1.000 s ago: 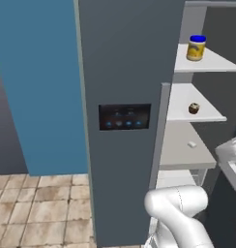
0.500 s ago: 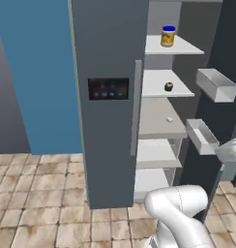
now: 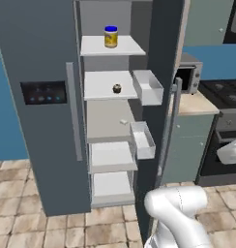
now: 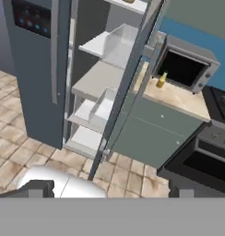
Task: Place the mayonnaise and mustard from the counter to the top shelf of the fridge. If the existing items in the fridge are on the top shelf, move them to other shelves.
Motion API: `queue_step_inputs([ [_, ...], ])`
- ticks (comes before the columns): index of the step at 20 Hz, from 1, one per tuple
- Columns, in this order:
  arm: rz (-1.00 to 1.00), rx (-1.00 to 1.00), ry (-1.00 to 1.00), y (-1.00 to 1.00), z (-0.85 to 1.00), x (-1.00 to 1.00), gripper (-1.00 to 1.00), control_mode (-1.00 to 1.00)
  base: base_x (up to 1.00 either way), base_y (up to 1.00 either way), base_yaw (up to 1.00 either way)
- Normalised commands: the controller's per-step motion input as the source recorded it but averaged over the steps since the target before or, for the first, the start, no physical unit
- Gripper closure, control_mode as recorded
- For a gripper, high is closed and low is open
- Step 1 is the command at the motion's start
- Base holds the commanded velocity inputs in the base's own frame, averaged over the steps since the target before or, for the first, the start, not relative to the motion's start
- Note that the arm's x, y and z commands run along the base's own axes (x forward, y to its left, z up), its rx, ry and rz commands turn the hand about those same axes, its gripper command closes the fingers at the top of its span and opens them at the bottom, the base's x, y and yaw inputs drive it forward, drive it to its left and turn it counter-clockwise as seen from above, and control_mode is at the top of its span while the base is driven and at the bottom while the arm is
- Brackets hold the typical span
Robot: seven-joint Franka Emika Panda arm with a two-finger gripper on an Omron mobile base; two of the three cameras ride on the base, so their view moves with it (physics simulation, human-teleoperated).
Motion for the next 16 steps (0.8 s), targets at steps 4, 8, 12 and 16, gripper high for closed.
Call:
queue_step_inputs([
  [4,0.0,0.0,0.0,0.0,0.0,0.0,-1.0,1.0,0.49,-1.0,-0.04],
  [8,0.0,0.0,0.0,0.0,0.0,0.0,-1.0,1.0,0.51,-1.0,-0.01],
  [12,0.0,0.0,0.0,0.0,0.0,0.0,-1.0,1.0,0.86,-0.83,0.0],
  [16,0.0,0.0,0.0,0.0,0.0,0.0,-1.0,1.0,0.99,-0.04,0.01],
])
